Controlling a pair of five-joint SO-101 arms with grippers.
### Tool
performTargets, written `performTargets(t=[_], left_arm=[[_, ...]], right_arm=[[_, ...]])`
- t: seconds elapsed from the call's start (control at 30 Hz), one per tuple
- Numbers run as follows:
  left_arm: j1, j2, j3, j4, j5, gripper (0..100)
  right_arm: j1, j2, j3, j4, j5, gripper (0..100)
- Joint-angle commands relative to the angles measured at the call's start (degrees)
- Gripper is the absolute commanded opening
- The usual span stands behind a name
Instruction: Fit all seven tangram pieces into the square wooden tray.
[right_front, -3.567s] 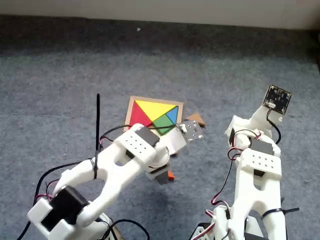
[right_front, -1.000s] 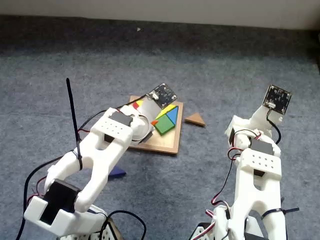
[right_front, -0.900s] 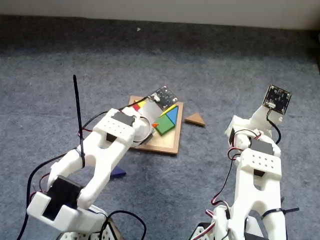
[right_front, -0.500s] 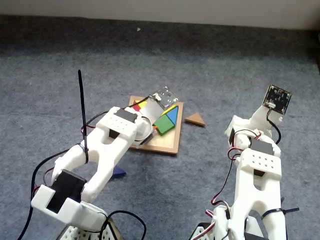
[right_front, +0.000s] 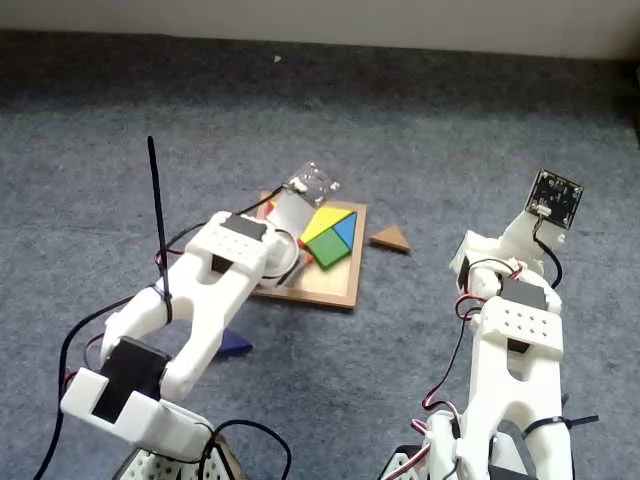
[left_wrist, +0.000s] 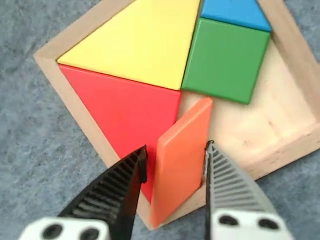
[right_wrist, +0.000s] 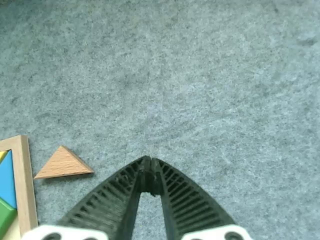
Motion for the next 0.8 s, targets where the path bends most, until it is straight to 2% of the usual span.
performTargets(t=[0.0,0.43,0.63,0.77], left_arm=[[-0.57,-0.31,-3.03,0.62,0.88,20],[-0.66,-0.84,-3.03,0.70,0.97,20],[-0.48,-0.75,-3.03,0.70,0.79,9],[-0.40,-0.84,-3.03,0.70,0.79,7]], right_arm=[[0.57,-1.80,-0.40,-1.19,-0.18,1.3],[0.66,-1.80,-0.40,-1.19,-0.18,1.3],[0.66,-1.80,-0.48,-1.19,-0.18,1.3],[0.66,-1.80,-0.48,-1.19,-0.18,1.3]])
